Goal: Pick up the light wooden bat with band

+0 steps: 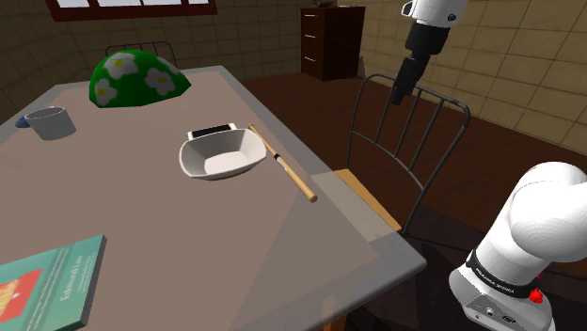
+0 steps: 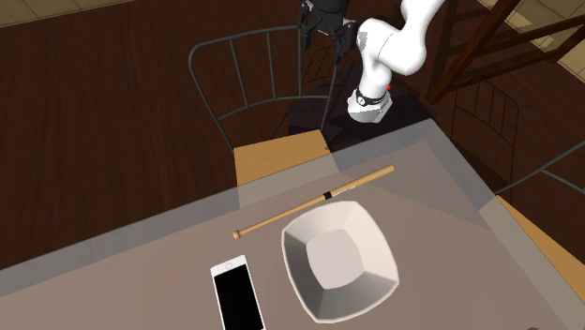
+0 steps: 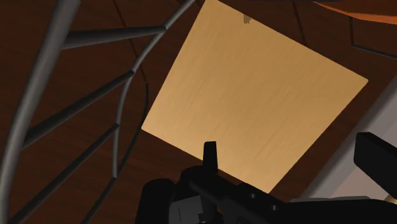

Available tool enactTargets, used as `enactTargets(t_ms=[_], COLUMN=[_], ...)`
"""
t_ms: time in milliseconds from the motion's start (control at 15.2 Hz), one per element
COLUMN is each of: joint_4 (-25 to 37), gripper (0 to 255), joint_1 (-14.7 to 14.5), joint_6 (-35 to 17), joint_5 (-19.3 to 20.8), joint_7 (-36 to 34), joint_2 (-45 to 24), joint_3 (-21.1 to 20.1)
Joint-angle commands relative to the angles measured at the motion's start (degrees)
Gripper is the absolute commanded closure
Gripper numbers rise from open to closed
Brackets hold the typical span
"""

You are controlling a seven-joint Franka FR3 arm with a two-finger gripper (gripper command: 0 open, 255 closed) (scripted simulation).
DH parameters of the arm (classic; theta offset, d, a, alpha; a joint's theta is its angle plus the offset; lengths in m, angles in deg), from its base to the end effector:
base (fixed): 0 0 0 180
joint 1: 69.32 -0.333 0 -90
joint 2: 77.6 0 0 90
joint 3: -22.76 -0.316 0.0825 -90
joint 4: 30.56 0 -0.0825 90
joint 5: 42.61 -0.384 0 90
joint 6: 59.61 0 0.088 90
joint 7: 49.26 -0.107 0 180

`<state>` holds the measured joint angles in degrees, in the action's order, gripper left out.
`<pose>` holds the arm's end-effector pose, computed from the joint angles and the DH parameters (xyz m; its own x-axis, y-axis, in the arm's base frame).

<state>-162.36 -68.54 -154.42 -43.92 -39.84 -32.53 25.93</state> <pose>0.3147 -0.0258 0.6249 0.9835 0.1044 0.1479 0.1112 -0.9931 -0.0383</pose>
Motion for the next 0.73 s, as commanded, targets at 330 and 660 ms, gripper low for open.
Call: enactTargets(t_ms=[330, 660], joint_4=[0.2, 2.6], gripper=[0, 0], joint_1=[-0.5, -0.7], joint_6=[-3.5, -7.2], joint_5=[-3.7, -6.5], joint_7=[-10.2, -20.2], joint_2=[-4.8, -11.7], joint_3=[-6.4, -12.5])
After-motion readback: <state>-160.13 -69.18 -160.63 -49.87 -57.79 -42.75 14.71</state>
